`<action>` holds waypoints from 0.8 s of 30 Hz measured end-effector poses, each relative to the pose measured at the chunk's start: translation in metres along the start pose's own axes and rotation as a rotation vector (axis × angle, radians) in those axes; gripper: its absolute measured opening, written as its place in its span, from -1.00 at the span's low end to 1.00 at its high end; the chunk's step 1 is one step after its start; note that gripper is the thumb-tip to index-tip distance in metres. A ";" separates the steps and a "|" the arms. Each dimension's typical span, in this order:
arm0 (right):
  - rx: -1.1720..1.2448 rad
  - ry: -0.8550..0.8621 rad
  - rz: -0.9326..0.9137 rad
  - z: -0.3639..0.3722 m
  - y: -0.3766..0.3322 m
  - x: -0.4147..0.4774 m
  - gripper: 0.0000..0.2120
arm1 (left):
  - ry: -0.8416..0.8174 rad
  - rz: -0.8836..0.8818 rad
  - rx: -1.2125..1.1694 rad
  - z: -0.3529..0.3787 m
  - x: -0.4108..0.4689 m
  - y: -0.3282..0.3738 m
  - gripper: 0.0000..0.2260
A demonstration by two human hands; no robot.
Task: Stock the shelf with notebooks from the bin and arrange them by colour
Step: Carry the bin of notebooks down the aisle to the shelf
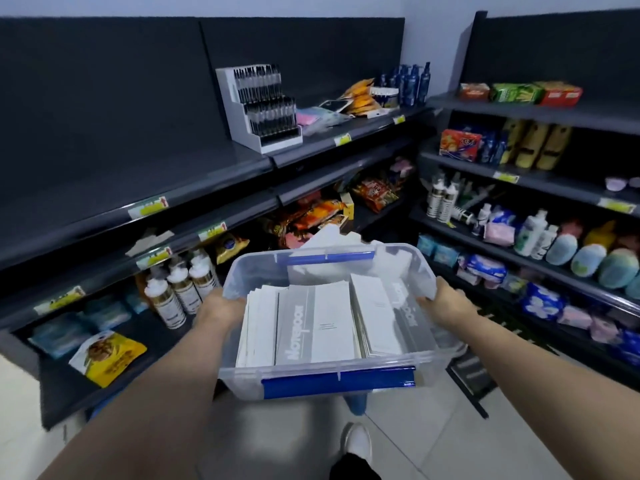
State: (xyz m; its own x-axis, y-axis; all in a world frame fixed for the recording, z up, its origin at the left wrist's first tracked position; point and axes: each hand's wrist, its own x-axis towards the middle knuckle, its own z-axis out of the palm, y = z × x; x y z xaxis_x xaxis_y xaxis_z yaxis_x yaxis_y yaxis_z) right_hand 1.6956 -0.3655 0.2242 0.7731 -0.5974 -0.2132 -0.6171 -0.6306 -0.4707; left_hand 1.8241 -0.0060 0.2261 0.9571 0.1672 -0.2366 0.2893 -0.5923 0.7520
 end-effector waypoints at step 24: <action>0.049 0.034 0.402 0.024 -0.080 0.273 -0.30 | -0.275 0.083 0.236 0.165 0.335 0.145 -0.48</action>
State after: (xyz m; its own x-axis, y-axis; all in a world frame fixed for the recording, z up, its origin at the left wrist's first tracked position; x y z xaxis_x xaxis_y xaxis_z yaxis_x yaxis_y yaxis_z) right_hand 1.9599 -0.4667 0.1834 0.4656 -0.8081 -0.3609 -0.8610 -0.3192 -0.3959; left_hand 2.1840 -0.1661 0.1545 0.9283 -0.0881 -0.3613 0.1689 -0.7658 0.6205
